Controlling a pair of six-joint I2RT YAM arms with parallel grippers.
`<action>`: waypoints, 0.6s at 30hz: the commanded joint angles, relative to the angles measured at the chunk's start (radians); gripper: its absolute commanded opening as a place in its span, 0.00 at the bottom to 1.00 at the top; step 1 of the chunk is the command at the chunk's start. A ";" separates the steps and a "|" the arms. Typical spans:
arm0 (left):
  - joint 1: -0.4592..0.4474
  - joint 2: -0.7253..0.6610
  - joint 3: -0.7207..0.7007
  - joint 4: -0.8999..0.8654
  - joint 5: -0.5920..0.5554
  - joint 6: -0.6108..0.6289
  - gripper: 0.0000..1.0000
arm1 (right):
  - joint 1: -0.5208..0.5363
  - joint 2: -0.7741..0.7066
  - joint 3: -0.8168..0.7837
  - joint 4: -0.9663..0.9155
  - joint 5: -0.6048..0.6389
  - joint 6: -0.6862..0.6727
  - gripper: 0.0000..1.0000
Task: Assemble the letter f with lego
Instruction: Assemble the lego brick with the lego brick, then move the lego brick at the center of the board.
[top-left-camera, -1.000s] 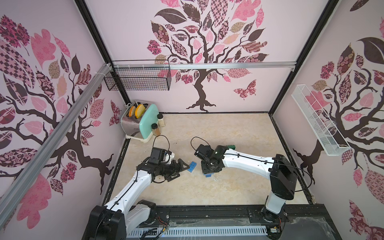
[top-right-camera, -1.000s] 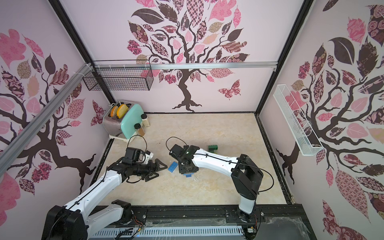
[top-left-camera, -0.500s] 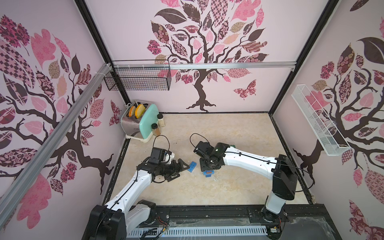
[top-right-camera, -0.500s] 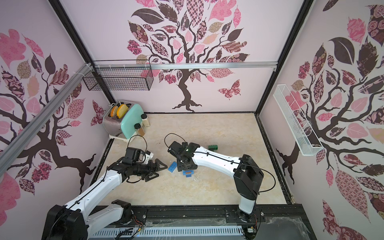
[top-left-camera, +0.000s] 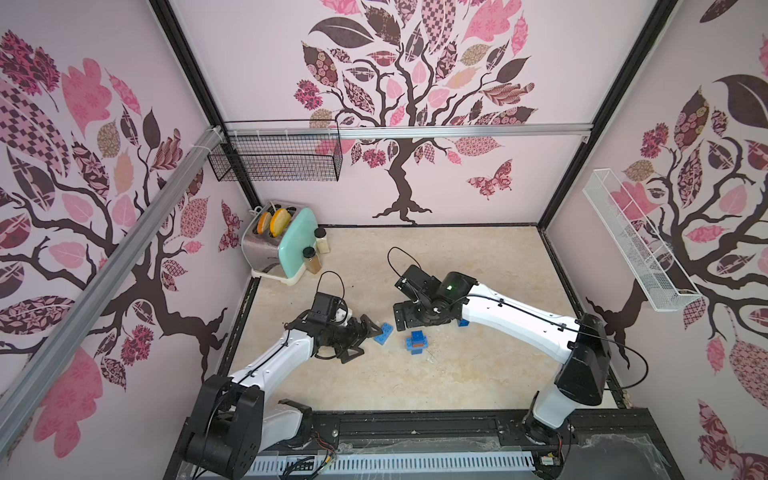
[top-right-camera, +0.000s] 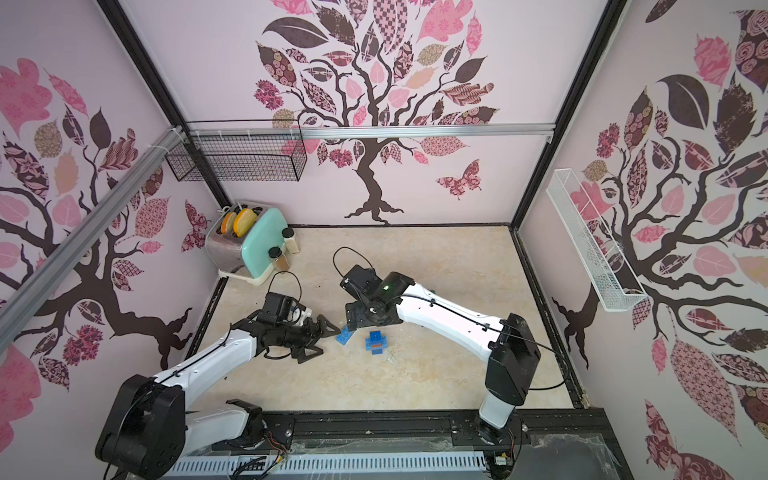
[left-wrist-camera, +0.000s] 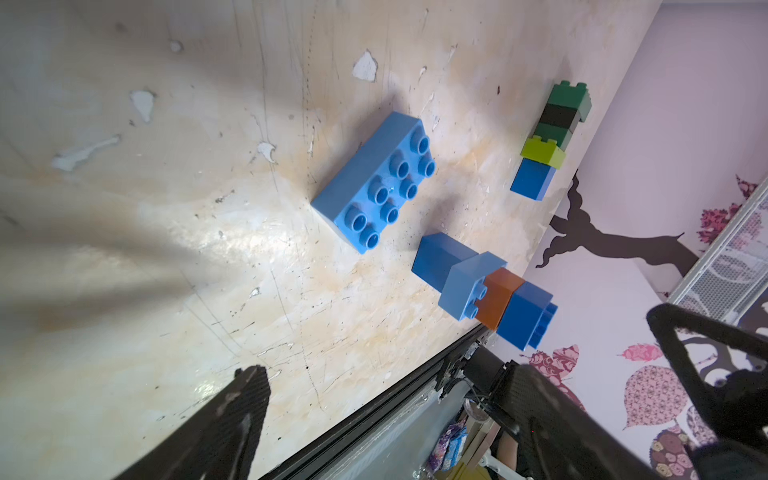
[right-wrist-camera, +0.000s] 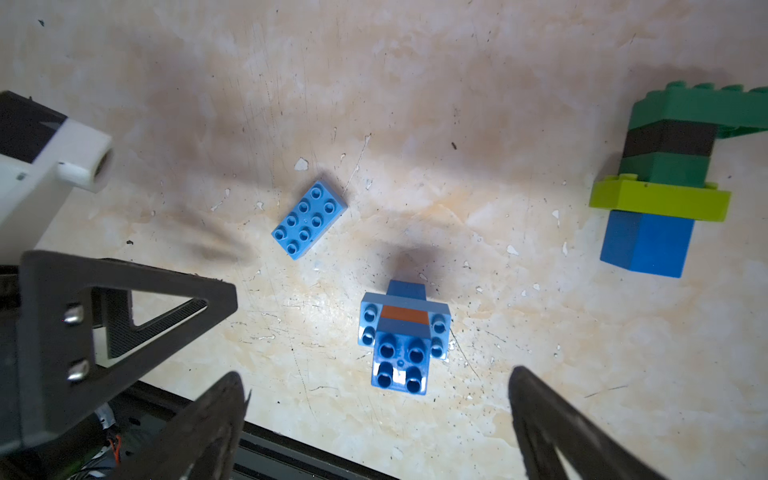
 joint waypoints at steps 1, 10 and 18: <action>-0.008 0.048 -0.003 0.100 -0.025 -0.113 0.95 | -0.035 -0.048 -0.007 -0.004 -0.031 -0.033 0.99; -0.029 0.154 -0.001 0.219 -0.058 -0.236 0.95 | -0.085 -0.098 -0.045 -0.009 -0.051 -0.061 0.99; -0.063 0.279 0.048 0.285 -0.103 -0.303 0.94 | -0.110 -0.109 -0.059 -0.010 -0.067 -0.081 0.99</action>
